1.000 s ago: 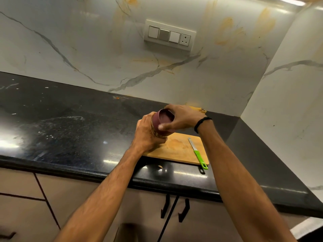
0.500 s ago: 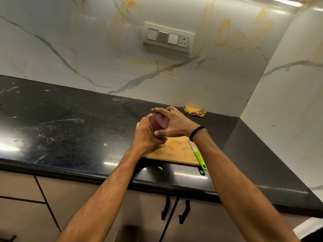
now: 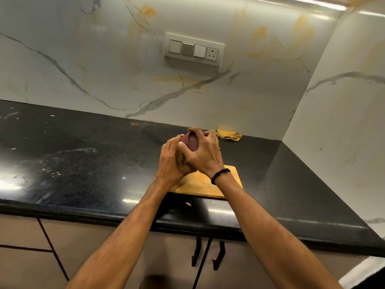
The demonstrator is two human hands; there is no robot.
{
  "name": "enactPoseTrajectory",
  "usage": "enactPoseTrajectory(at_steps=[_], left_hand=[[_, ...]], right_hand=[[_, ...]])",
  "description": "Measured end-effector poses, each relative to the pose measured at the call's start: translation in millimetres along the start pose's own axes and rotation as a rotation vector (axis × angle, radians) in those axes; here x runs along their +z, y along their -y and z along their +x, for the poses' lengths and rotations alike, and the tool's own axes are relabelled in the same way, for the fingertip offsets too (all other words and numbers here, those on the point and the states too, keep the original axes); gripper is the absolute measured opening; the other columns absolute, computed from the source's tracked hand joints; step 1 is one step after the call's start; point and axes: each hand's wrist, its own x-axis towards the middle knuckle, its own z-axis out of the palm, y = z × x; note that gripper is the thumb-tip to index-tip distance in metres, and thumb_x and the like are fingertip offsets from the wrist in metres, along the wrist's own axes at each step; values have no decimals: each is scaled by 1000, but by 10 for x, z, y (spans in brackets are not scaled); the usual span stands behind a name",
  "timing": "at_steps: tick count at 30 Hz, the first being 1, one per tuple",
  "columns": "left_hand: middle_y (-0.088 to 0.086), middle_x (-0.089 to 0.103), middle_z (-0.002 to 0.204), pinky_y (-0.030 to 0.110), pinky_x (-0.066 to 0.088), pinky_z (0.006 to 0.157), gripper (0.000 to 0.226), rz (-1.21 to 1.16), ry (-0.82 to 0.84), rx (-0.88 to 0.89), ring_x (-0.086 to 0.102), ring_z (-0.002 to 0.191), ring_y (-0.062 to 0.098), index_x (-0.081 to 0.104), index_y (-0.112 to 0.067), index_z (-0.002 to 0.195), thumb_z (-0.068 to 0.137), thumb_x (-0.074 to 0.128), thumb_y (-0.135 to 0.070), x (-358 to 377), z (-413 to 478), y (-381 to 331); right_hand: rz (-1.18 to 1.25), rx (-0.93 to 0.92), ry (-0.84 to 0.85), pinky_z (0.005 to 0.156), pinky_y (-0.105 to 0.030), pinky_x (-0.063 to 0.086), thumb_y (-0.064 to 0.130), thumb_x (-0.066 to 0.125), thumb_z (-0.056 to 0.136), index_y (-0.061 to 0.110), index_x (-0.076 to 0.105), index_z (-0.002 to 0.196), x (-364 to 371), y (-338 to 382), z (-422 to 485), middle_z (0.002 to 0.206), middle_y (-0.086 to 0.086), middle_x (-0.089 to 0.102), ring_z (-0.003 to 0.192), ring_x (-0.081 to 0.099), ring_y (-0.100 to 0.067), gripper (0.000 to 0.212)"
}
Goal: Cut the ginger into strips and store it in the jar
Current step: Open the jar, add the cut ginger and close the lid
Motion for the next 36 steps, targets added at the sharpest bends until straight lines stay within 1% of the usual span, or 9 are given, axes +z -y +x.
enactPoseTrajectory(at_steps=[3, 6, 12, 20, 25, 27, 29, 31, 36], left_hand=[[11, 33, 149, 43, 46, 106, 125, -49, -25, -67, 43, 133, 25, 21, -13, 155, 59, 89, -54, 28, 35, -60], [8, 19, 158, 42, 39, 110, 135, -60, 9, -241, 32, 144, 25, 3, -26, 159, 60, 91, -54, -22, 49, 0], [5, 34, 156, 31, 38, 109, 81, -69, 40, -392, 40, 140, 20, 25, -22, 157, 91, 72, -26, -10, 39, 150], [5, 42, 150, 33, 39, 111, 64, 14, 128, -429, 44, 137, 18, 37, -21, 152, 94, 64, -14, 41, 62, 247], [5, 45, 147, 36, 42, 112, 63, 45, 157, -431, 47, 134, 18, 41, -21, 149, 93, 67, -16, 20, 55, 258], [5, 46, 146, 36, 43, 112, 62, 64, 177, -442, 48, 133, 18, 43, -22, 148, 92, 68, -17, 13, 67, 254], [5, 46, 146, 37, 43, 112, 60, 87, 199, -443, 49, 133, 19, 45, -23, 147, 92, 69, -18, 13, 71, 242], [5, 47, 145, 37, 43, 111, 57, 114, 212, -436, 50, 132, 20, 48, -22, 145, 92, 70, -19, 6, 60, 219], [6, 49, 144, 38, 42, 111, 50, 181, 245, -445, 49, 131, 23, 55, -20, 140, 92, 70, -23, -13, 56, 128]], right_hand=[[106, 132, 75, 72, -23, 42, 67, 66, 73, 30, 41, 133, -97, -6, 203, 110, -9, 47, 93, 49, -20, 75], [141, 269, 155, 73, -26, 53, 69, 68, 71, 20, 50, 128, -219, -173, 522, 115, -4, 60, 92, 56, -16, 77], [-133, 256, 250, 74, -32, 57, 68, 69, 69, 21, 60, 116, -28, -542, 1036, 105, 0, 66, 89, 60, -17, 68], [-394, 253, 441, 70, -36, 56, 77, 62, 69, 20, 66, 112, 472, -608, 1158, 94, -2, 66, 83, 60, -22, 71], [-233, 357, 428, 86, -45, 52, 94, 43, 63, 18, 46, 137, 329, -647, 1033, 130, -13, 52, 111, 54, -34, 106], [-134, 406, 261, 81, -38, 50, 82, 44, 78, 12, 54, 130, 131, -695, 916, 123, -15, 59, 111, 57, -33, 87], [-105, 491, 124, 69, -32, 50, 65, 50, 88, 12, 68, 98, -70, -799, 732, 96, -11, 68, 95, 65, -31, 57], [-126, 621, 136, 70, -34, 55, 53, 60, 85, 12, 68, 83, -250, -904, 468, 84, -9, 71, 84, 68, -29, 42], [-273, 785, 315, 73, -34, 52, 47, 73, 81, 12, 63, 100, -570, -814, -286, 98, -7, 65, 95, 62, -26, 41]])
